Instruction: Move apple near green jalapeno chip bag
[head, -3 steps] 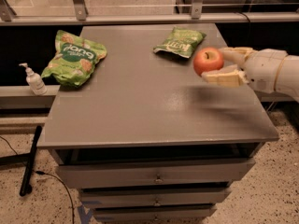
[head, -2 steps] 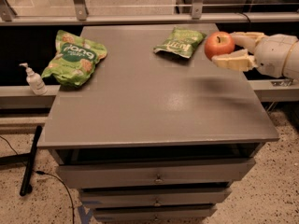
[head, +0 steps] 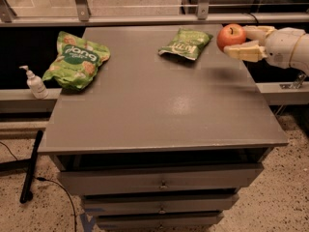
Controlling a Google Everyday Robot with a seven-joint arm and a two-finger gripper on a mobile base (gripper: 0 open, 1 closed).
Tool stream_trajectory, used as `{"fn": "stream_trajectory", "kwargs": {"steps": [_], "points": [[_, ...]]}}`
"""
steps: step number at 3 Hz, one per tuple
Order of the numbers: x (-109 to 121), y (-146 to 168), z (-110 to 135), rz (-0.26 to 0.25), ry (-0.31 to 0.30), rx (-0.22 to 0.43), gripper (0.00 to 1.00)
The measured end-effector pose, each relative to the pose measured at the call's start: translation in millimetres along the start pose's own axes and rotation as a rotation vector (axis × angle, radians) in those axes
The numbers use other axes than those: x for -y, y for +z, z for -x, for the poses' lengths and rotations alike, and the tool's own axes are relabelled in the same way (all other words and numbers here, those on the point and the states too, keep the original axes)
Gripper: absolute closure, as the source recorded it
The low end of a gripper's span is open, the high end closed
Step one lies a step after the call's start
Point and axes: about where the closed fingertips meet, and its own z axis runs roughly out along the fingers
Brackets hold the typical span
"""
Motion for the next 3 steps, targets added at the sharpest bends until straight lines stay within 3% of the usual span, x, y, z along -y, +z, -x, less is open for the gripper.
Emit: {"fn": "stream_trajectory", "kwargs": {"steps": [3], "points": [[0.9,54.8,-34.1,0.088,0.094,-0.036,1.00]]}}
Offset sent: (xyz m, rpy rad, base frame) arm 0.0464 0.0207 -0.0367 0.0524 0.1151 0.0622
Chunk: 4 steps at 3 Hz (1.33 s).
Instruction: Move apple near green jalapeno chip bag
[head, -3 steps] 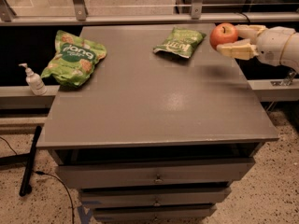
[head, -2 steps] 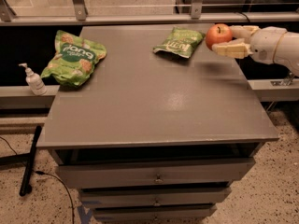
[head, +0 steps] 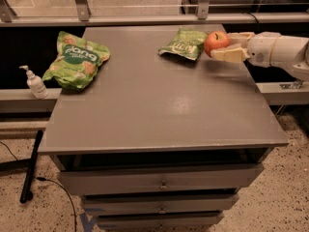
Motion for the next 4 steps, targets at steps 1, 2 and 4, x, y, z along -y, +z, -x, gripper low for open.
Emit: {"fn": "stream_trajectory", "kwargs": {"steps": [1,2,4], "points": [[3.9,9.8,-15.8,0.007,0.018,-0.026,1.00],[14.1,11.5,-25.5,-0.014,0.017,-0.047,0.95],[18.8,14.4,-42.2,-0.027,0.041,-0.080,0.53]]}}
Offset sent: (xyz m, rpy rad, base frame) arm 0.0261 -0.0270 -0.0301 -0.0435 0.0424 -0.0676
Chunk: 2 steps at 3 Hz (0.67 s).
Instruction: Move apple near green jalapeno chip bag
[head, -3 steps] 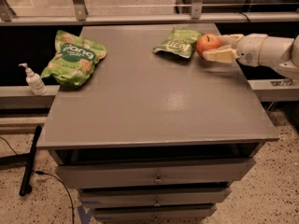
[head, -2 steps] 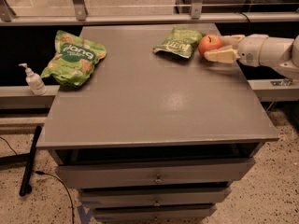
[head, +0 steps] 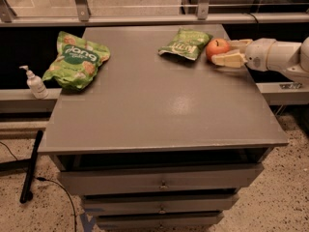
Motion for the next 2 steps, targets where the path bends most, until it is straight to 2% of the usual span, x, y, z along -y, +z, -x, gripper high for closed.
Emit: {"fn": "stream_trajectory", "kwargs": {"steps": [1,2], "points": [[-3.1,5.6,-7.7,0.006,0.017,-0.012,0.22],[-4.6,7.1,-11.7,0.008,0.026,-0.021,0.00]]}}
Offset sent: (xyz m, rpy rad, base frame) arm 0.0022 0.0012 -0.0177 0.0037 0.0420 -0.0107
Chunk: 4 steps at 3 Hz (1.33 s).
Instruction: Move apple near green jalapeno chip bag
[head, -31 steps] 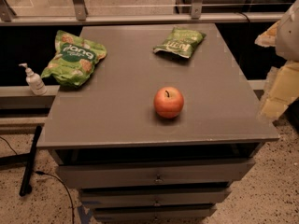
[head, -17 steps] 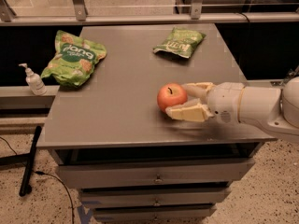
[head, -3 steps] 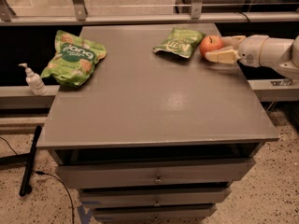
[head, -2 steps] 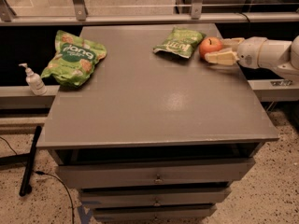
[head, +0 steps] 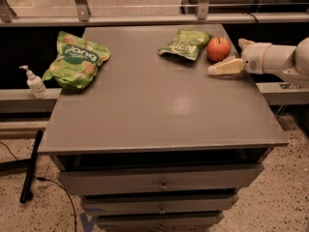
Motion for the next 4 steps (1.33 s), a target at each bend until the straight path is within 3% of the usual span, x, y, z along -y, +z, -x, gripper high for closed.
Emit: {"fn": "stream_trajectory", "kwargs": {"steps": [1,2,3,4], "points": [[1.4,-10.8,4.9,-0.005,-0.003,0.001,0.00],[-5.4,-51.4,22.9,0.001,-0.015,0.020,0.00],[-24.8,-118.0,36.6,0.028,-0.041,0.042,0.00],[-41.5,-193.6,39.2,0.015,-0.019,0.053,0.00]]}}
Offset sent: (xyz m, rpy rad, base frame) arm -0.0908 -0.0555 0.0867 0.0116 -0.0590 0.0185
